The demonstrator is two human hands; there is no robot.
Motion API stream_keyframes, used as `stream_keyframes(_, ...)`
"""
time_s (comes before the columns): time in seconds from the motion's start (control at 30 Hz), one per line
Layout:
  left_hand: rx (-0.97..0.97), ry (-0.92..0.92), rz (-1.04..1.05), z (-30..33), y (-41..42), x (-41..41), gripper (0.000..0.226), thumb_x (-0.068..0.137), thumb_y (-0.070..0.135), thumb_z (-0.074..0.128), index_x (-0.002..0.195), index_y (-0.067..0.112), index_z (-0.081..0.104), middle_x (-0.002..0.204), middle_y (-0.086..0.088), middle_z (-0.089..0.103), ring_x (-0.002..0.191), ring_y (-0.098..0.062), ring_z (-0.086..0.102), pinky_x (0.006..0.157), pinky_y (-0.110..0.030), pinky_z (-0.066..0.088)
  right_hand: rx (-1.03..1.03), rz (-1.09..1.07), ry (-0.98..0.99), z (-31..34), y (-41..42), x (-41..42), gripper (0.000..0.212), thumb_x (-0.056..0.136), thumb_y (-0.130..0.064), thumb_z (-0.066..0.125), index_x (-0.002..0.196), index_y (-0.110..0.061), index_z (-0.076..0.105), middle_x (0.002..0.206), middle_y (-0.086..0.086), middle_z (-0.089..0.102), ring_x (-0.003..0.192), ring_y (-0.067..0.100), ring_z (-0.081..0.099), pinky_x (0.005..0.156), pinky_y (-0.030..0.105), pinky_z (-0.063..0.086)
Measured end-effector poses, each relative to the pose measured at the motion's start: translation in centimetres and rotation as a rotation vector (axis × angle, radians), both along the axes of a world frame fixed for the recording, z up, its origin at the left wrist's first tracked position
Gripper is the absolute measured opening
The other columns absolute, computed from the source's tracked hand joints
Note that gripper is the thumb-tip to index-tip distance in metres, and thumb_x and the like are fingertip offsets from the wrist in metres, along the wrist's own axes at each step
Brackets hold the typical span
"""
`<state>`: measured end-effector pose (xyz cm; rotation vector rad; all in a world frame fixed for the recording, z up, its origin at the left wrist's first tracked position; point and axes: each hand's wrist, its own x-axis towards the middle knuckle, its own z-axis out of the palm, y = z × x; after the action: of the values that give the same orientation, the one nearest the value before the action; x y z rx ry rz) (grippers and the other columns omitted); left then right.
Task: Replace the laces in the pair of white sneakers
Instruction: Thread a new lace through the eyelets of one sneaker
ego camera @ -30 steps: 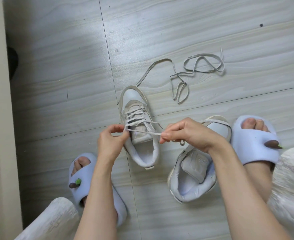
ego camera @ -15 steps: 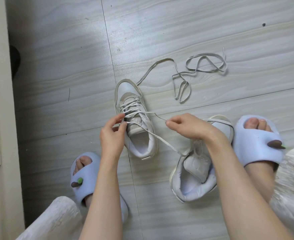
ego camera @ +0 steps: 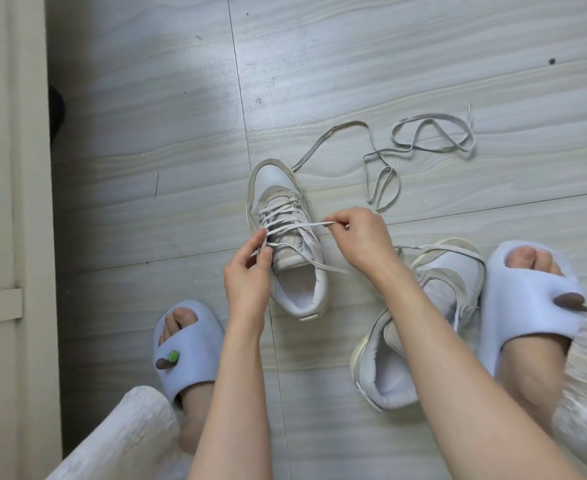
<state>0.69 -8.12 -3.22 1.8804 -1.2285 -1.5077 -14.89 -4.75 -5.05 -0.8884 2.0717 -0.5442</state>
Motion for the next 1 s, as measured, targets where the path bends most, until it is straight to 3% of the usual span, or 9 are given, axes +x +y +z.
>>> stream_keyframes(0.2,0.021,-0.031,-0.003,0.2,0.0,-0.3,0.031,0.091,0.008,0.055,0.118,0.021,0.062,0.115,0.004,0.065,0.099,-0.007,0.059,0.091,-0.019,0.044,-0.075,-0.195,0.054,-0.7,2.6,-1.1,0.022,0.092,-0.020,0.054,0.105,-0.015,0.072,0.101,0.012,0.068,0.101,0.031,0.059,0.093,0.047,0.041)
stream_keyframes(0.33,0.048,-0.103,-0.032,0.1,-0.8,-0.8,0.033,0.088,0.006,0.058,0.118,0.020,0.058,0.114,-0.001,0.062,0.096,-0.016,0.057,0.090,-0.028,0.046,-0.168,-0.334,0.048,0.3,2.5,-1.6,0.020,0.091,-0.018,0.056,0.101,-0.012,0.073,0.095,0.010,0.071,0.095,0.026,0.063,0.091,0.038,0.043)
stream_keyframes(0.4,-0.037,-0.210,-0.015,0.1,-1.0,-1.5,0.030,0.086,0.012,0.061,0.114,0.021,0.055,0.110,0.000,0.060,0.101,-0.020,0.054,0.097,-0.037,0.043,-0.191,-0.374,0.046,0.8,2.2,-1.8,0.021,0.090,-0.016,0.055,0.102,-0.012,0.072,0.094,0.009,0.072,0.094,0.024,0.064,0.089,0.035,0.044)
stream_keyframes(0.5,-0.226,-0.411,-0.114,0.8,-0.5,-3.4,0.016,0.089,0.026,0.055,0.102,0.019,0.062,0.106,0.000,0.062,0.101,-0.017,0.040,0.095,-0.033,0.034,-0.264,-0.391,0.039,1.2,2.0,-1.8,0.020,0.089,-0.014,0.057,0.101,-0.013,0.073,0.092,0.008,0.071,0.090,0.024,0.066,0.088,0.037,0.046)
stream_keyframes(0.63,-0.252,-0.634,-0.298,1.6,0.1,-5.4,0.034,0.095,0.032,0.039,0.092,0.019,0.070,0.107,0.000,0.061,0.107,-0.022,0.036,0.082,-0.031,0.019,-0.338,-0.385,0.022,2.1,1.8,-1.2,0.019,0.089,-0.014,0.058,0.101,-0.013,0.073,0.089,0.004,0.070,0.085,0.022,0.067,0.082,0.032,0.047)
stream_keyframes(0.73,-0.190,-0.507,-0.380,1.7,0.3,-6.6,0.039,0.097,0.036,0.038,0.096,0.016,0.071,0.113,-0.002,0.063,0.112,-0.026,0.038,0.092,-0.032,0.026,-0.391,-0.373,0.025,2.7,1.5,-1.1,0.019,0.088,-0.014,0.059,0.100,-0.013,0.073,0.087,0.005,0.069,0.082,0.023,0.067,0.081,0.037,0.049)
stream_keyframes(0.83,-0.128,-0.361,-0.356,2.1,0.4,-7.4,0.041,0.096,0.038,0.037,0.098,0.007,0.064,0.105,-0.017,0.063,0.111,-0.034,0.046,0.099,-0.041,0.036,-0.404,-0.360,0.041,2.8,1.2,-1.0,0.019,0.087,-0.015,0.060,0.100,-0.013,0.074,0.085,0.008,0.068,0.079,0.025,0.065,0.081,0.041,0.048)
stream_keyframes(0.93,-0.036,-0.033,-0.158,3.3,0.0,-7.7,0.024,0.098,0.022,0.040,0.100,0.017,0.064,0.085,0.009,0.064,0.082,-0.002,0.057,0.076,-0.018,0.044,-0.374,-0.356,0.067,2.4,1.2,-0.8,0.019,0.087,-0.013,0.059,0.100,-0.013,0.074,0.084,0.009,0.067,0.078,0.026,0.063,0.082,0.042,0.047)
stream_keyframes(1.0,0.029,0.182,-0.033,4.0,-0.7,-7.4,0.023,0.098,0.010,0.040,0.096,0.019,0.061,0.084,0.013,0.062,0.073,0.004,0.056,0.068,-0.015,0.042,-0.349,-0.354,0.068,2.2,1.4,-0.8,0.021,0.087,-0.010,0.058,0.101,-0.013,0.073,0.087,0.009,0.069,0.082,0.026,0.064,0.083,0.038,0.046)
